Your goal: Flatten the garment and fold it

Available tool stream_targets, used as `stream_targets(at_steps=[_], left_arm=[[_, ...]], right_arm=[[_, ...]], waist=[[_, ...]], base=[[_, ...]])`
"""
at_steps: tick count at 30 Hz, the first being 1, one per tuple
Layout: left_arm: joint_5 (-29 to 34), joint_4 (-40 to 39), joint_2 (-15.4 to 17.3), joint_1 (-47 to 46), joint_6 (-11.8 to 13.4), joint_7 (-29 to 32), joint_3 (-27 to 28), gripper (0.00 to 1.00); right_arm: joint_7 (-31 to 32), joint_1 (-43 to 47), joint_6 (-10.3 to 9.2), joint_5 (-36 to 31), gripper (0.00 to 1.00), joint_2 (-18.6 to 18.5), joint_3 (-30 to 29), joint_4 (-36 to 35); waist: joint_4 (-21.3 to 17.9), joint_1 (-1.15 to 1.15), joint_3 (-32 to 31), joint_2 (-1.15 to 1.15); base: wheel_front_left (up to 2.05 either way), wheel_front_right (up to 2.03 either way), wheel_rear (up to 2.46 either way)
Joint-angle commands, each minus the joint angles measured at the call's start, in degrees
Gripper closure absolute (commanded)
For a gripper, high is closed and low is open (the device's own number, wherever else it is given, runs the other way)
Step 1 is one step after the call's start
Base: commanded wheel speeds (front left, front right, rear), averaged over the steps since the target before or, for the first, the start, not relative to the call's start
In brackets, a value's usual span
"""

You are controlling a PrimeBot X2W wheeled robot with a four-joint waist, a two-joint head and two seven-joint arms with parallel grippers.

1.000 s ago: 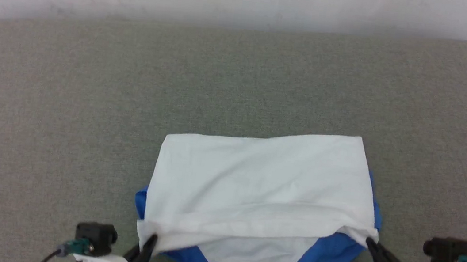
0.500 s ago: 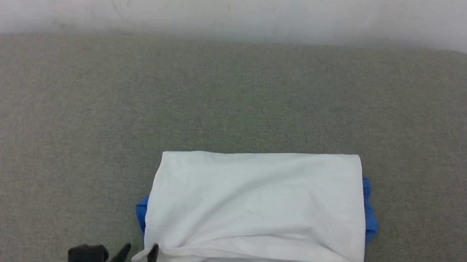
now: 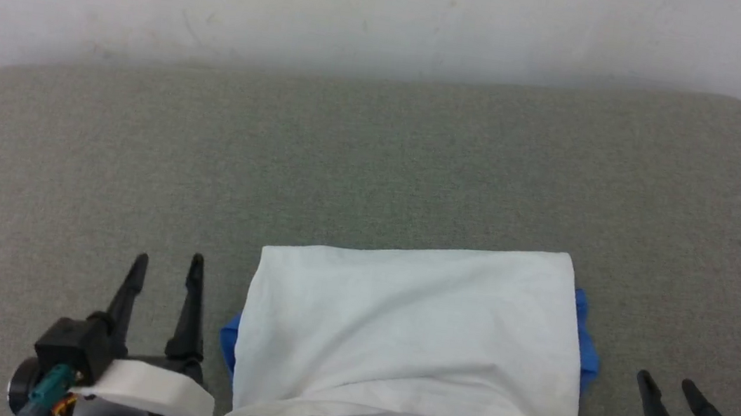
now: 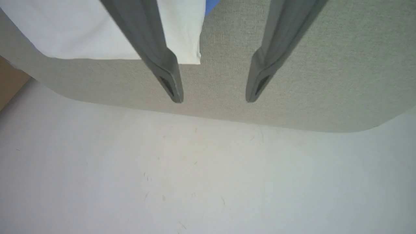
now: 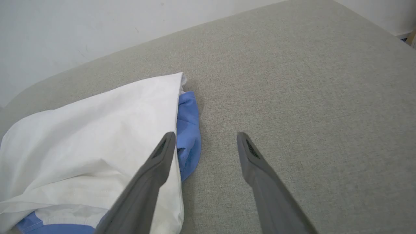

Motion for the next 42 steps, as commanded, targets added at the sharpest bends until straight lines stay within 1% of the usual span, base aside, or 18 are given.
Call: stream_targets(at_steps=[1, 6, 11, 15, 20, 26, 27, 28, 29, 30, 36, 42], left_arm=[[1.2, -0.9, -0.3, -1.0, -0.1, -0.3, 0.9, 0.00], [5.4, -3.7, -2.0, -2.0, -1.8, -0.3, 4.3, 0.00], [7.6, -5.4, -4.5, -2.9, -3.4, -0.3, 7.3, 0.00], [9.1, -5.9, -6.1, -3.7, -5.0, -0.3, 8.1, 0.00], [10.6, -6.1, -7.5, -5.2, -6.6, -0.3, 7.9, 0.00], [11.8, -6.4, -8.1, -5.7, -7.4, -0.3, 8.6, 0.00], [12.0, -6.4, -8.2, -5.7, -7.6, -0.3, 8.7, 0.00], [12.1, -6.4, -8.3, -5.6, -7.7, -0.3, 8.7, 0.00], [12.3, -6.3, -8.3, -5.5, -7.8, -0.3, 8.7, 0.00], [12.4, -6.1, -8.3, -5.4, -7.8, -0.3, 8.8, 0.00], [13.7, -5.4, -8.4, -4.2, -7.9, -0.3, 9.6, 0.00], [14.7, -3.4, -8.5, -2.3, -8.0, -0.3, 11.3, 0.00]], right_arm=[[1.3, -1.5, -0.05, -0.1, 0.00, -0.4, -0.4, 0.4], [9.3, -6.2, -0.05, 0.7, 0.00, -3.1, 0.6, 3.9], [14.7, -11.3, -0.05, 2.4, 0.00, -5.2, 3.3, 6.9], [17.2, -15.9, -0.05, 3.5, 0.00, -6.9, 6.1, 10.1], [22.5, -20.2, -0.05, 6.2, 0.00, -9.2, 10.9, 15.6], [30.3, -21.0, -0.05, 10.2, 0.00, -9.4, 15.2, 21.8], [31.9, -20.8, -0.05, 11.0, 0.29, -9.1, 15.7, 22.9], [33.1, -20.8, -0.05, 11.6, 0.64, -8.9, 16.2, 23.7], [33.7, -20.9, -0.05, 12.2, 0.93, -8.7, 16.6, 24.0], [34.2, -20.9, -0.05, 12.9, 1.00, -8.6, 17.0, 24.4], [32.5, -22.6, -0.05, 14.5, 1.00, -9.1, 18.6, 23.6], [30.0, -24.5, -0.05, 15.1, 1.00, -10.7, 19.1, 22.3]], waist=[[1.0, 0.00, 0.7, 0.00], [3.5, 0.00, 2.5, 0.00], [6.0, 0.00, 4.8, 0.00], [7.5, 0.00, 6.9, 0.00], [8.9, 0.00, 8.9, 0.00], [9.4, 0.00, 9.4, 0.00], [9.4, 0.00, 9.4, 0.00], [9.4, 0.00, 9.3, 0.00], [9.4, 0.00, 9.1, 0.00], [9.4, 0.00, 8.9, 0.00], [8.8, 0.00, 6.8, 0.00], [8.3, 0.00, 4.0, 0.00]], base=[[0.00, 0.00, 0.00], [0.00, 0.00, 0.00], [0.00, 0.00, 0.00], [0.00, 0.00, 0.00], [0.00, 0.00, 0.00], [0.00, 0.00, 0.00], [0.00, 0.00, 0.00], [0.00, 0.00, 0.00], [0.00, 0.00, 0.00], [0.00, 0.00, 0.00], [0.00, 0.00, 0.00], [0.00, 0.00, 0.00]])
